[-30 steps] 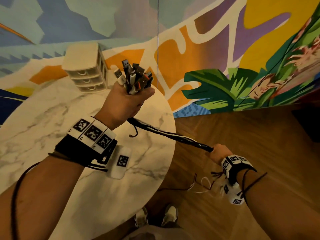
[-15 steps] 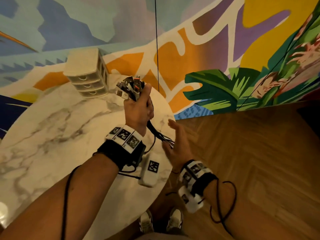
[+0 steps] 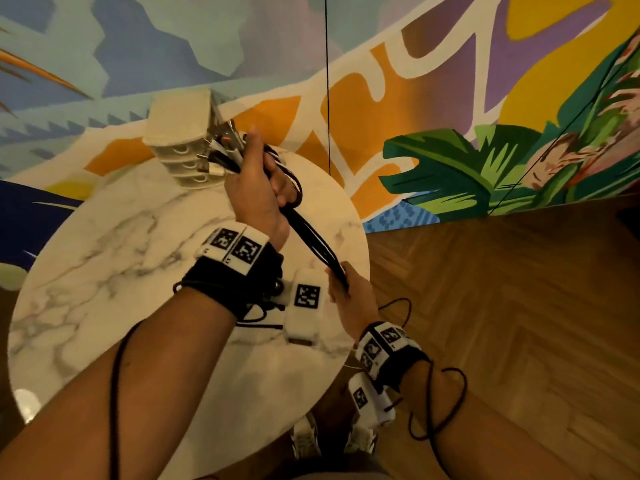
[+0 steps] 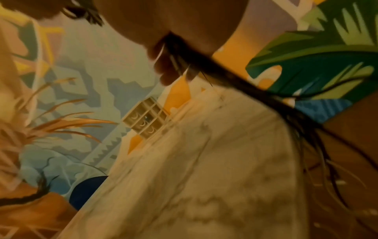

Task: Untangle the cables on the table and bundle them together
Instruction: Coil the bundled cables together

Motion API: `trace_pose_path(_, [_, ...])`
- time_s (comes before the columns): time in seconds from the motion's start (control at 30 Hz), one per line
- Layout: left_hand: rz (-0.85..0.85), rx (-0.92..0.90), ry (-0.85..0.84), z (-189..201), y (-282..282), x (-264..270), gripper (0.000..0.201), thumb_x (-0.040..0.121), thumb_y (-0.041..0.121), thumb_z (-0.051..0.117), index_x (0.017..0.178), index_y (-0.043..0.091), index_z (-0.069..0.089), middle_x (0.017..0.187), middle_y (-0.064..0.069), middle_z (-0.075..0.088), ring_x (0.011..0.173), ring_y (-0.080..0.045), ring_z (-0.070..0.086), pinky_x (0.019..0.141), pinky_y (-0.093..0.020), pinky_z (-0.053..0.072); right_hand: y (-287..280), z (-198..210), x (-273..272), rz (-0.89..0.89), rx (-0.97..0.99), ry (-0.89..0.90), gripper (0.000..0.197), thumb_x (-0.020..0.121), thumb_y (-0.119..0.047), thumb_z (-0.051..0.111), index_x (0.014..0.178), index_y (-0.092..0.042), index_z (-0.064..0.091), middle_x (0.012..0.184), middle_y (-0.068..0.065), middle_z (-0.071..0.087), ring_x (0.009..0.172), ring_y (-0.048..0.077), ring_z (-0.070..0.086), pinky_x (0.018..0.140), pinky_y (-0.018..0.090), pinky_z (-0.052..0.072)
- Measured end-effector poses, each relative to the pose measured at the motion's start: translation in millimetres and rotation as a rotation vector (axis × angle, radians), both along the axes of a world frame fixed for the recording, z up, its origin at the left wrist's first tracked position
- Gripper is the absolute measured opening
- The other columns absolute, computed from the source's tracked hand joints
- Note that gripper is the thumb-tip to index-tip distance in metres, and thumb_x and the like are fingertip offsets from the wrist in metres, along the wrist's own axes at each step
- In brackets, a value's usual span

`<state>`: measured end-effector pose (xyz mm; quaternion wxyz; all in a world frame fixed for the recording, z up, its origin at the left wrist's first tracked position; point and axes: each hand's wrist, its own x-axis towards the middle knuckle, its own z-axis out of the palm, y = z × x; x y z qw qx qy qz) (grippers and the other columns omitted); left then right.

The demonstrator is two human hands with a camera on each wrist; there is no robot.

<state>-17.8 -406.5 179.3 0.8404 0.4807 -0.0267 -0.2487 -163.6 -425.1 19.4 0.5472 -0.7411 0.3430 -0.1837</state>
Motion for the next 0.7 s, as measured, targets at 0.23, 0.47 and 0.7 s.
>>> trace_pose_path(0.23, [-0.149,-0.043,0.044,-1,19,20,0.049,0.095,0.047,0.047,0.057,0.018,0.036,0.036,0.005,0.026,0.028,-0.009,0.021,0.034,-0.018,0.02,-39,53,-27,0.274,0.548,-0.033,0.054,0.089,-0.06,0.043,0.059,-0.016,0.05,0.051,-0.001,0.031,0.041,0.012,0.023,0.039,0.022,0.019])
trace_pose_path(0.47, [-0.394,-0.063,-0.016,14,18,-4,0.049,0.096,0.045,0.042,0.056,0.018,0.033,0.034,0.005,0.023,0.028,-0.009,0.017,0.036,-0.021,0.015,-41,47,-26,0.319,0.874,0.206,0.054,0.101,-0.038,0.027,0.059,-0.01,0.045,0.04,-0.001,0.034,0.032,0.011,0.026,0.038,0.023,0.021])
trace_pose_path(0.7, [-0.202,-0.004,-0.091,11,9,-24,0.046,0.095,0.034,0.053,0.057,0.014,0.037,0.036,0.002,0.027,0.027,-0.01,0.021,0.036,-0.018,0.016,-31,45,-2,-0.15,-0.016,0.006,0.018,0.094,-0.015,0.045,0.1,-0.009,0.06,0.101,0.006,0.06,0.094,0.018,0.055,0.084,0.03,0.043])
